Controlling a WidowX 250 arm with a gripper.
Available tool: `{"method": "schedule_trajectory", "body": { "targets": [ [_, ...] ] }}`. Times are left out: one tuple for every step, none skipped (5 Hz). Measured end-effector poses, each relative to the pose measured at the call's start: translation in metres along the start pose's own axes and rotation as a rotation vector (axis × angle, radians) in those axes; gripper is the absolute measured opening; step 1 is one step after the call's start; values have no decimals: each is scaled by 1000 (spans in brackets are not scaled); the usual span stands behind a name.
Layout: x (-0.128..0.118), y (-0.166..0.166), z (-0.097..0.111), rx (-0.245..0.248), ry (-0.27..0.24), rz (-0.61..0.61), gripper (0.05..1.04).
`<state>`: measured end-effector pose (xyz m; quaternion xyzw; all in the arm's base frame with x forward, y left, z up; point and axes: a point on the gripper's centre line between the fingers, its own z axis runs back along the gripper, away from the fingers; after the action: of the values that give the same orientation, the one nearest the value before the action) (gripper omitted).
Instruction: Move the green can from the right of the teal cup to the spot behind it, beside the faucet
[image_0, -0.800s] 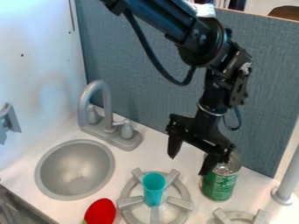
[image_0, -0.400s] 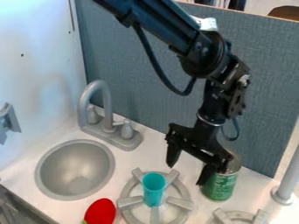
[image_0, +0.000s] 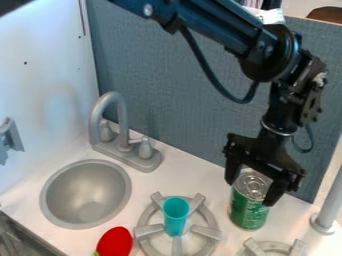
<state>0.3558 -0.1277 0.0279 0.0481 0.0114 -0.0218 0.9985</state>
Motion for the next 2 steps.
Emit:
{"method": "schedule_trajectory", "body": {
  "targets": [
    [8,-10,-8,-3,-3,4,1001],
    [15,-19,-17,19,-7,9,1001]
  ]
}}
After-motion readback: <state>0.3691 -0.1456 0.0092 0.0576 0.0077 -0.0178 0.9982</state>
